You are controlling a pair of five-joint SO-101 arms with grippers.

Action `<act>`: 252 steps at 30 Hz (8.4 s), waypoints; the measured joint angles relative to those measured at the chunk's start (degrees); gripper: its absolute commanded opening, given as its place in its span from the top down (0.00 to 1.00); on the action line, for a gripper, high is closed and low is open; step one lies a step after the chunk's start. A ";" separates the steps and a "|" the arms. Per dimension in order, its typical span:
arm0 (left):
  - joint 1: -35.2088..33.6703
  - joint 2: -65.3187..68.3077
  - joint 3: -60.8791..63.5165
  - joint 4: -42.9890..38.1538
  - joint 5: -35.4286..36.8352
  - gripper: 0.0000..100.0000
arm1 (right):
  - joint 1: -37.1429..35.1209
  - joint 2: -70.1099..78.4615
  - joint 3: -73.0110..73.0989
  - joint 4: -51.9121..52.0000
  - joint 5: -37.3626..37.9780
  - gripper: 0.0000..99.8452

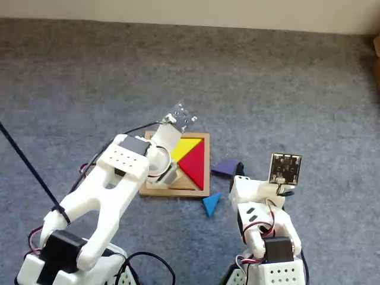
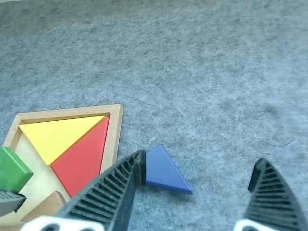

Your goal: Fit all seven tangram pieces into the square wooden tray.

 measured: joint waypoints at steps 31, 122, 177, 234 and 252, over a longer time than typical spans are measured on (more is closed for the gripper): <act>-11.52 -0.79 5.98 -10.99 7.91 0.70 | 0.00 0.00 0.09 0.00 0.00 0.67; 24.18 2.55 0.97 -2.46 14.95 0.70 | 16.88 0.00 0.00 0.00 -5.45 0.67; 32.00 18.55 -10.55 2.02 15.47 0.87 | 17.41 0.00 -0.18 0.00 -5.54 0.67; 26.73 20.57 -10.90 3.96 31.21 0.81 | 16.88 0.00 -0.18 0.00 -5.54 0.67; 27.60 21.27 -12.57 4.13 30.68 0.91 | 16.79 0.00 -0.18 0.00 -5.54 0.67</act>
